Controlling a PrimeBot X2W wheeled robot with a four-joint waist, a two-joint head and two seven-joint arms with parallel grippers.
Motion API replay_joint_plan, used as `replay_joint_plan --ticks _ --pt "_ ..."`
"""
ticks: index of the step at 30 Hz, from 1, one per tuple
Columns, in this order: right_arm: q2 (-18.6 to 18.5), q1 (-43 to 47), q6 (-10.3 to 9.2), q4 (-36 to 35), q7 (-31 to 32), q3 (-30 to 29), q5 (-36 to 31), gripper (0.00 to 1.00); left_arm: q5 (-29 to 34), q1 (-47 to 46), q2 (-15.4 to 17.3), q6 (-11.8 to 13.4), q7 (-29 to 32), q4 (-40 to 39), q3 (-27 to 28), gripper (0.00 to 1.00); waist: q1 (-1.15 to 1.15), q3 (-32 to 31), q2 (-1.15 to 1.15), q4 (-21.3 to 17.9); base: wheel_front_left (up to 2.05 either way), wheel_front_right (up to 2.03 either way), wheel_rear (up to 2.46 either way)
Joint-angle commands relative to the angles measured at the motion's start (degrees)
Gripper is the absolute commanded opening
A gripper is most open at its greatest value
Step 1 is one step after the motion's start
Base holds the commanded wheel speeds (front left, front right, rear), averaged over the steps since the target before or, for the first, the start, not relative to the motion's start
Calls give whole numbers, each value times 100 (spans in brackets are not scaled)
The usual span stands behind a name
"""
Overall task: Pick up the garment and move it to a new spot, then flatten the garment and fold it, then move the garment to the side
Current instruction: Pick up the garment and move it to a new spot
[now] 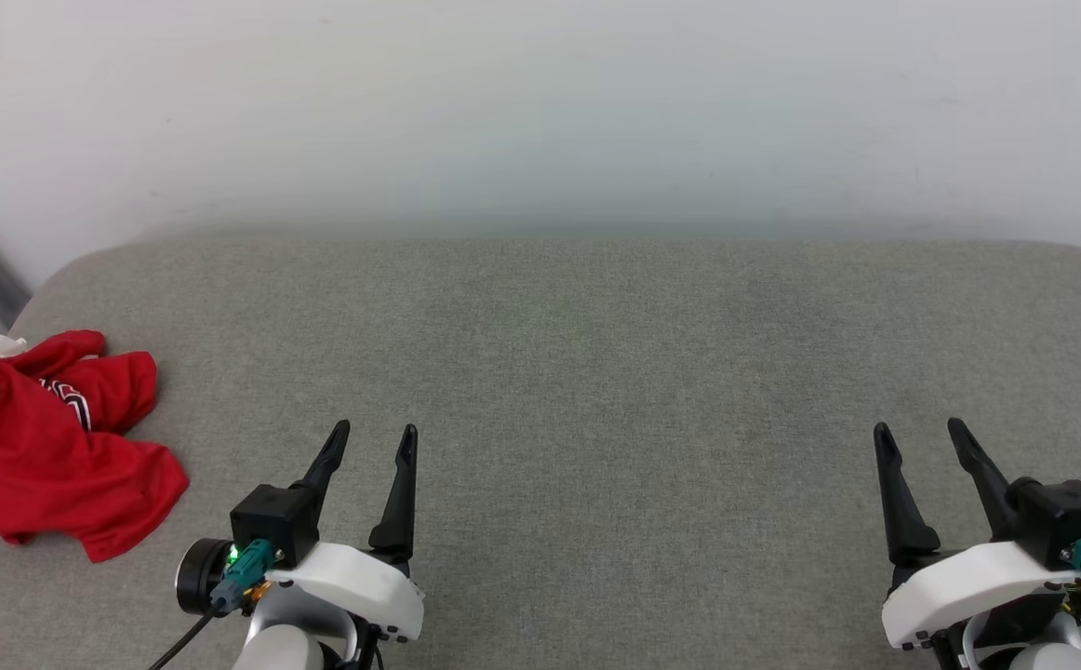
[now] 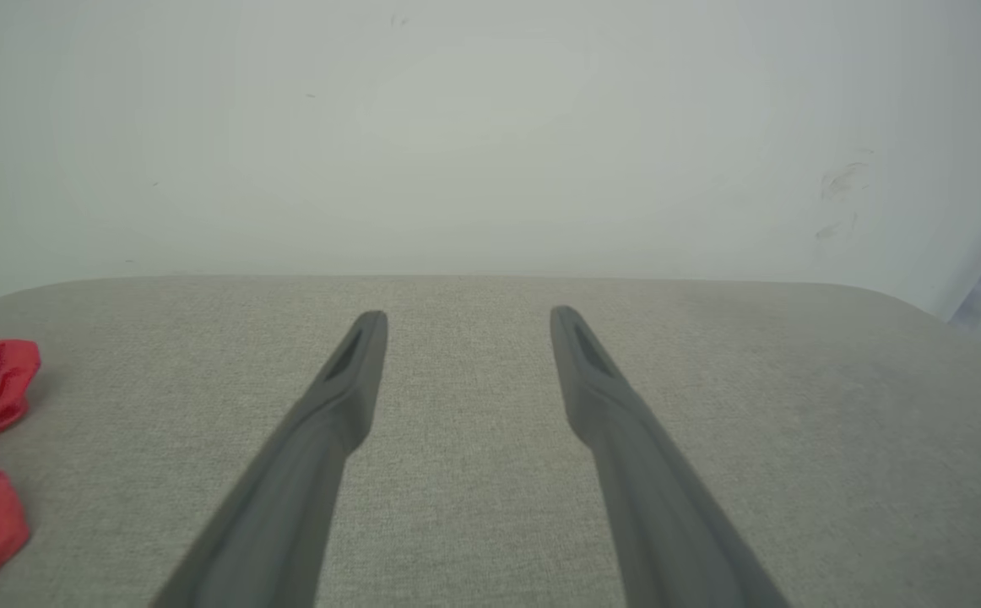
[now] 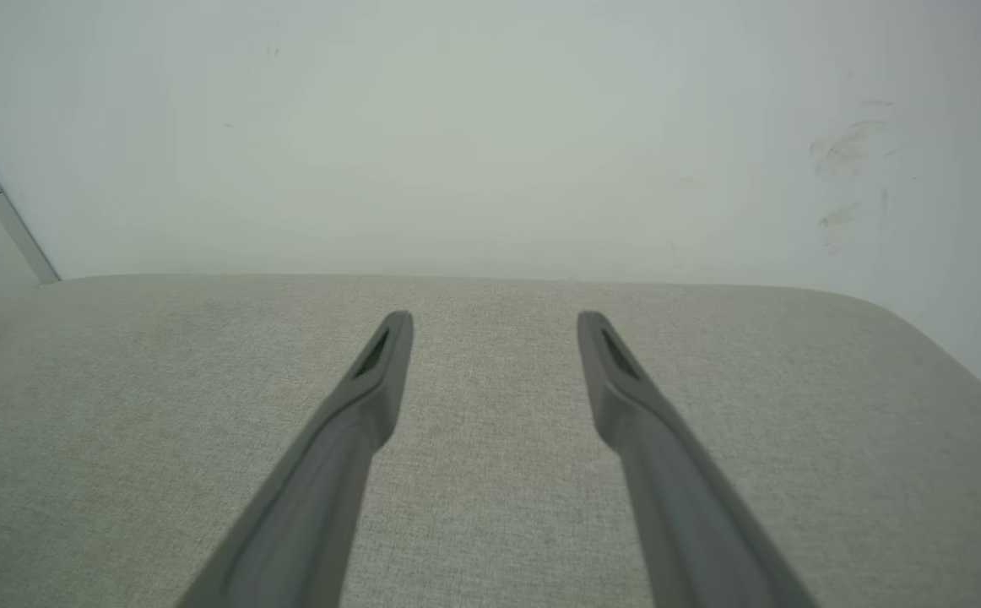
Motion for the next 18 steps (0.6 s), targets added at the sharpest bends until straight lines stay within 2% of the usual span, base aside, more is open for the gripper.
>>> replay_joint_plan --ticks 1,9,18 --pt "16 -30 -2 17 -29 -5 35 100 -33 -46 -7 29 -17 16 6 100 0 2 0 17 0 0 0" --pt "16 -47 -2 -28 -28 -21 -30 100 -52 -115 -7 102 -17 -2 114 100 0 31 0 333 0 0 0" --pt "15 -102 -2 -101 -2 161 6 100 -48 -145 -2 150 -16 -9 287 100 0 116 0 1114 0 0 0"
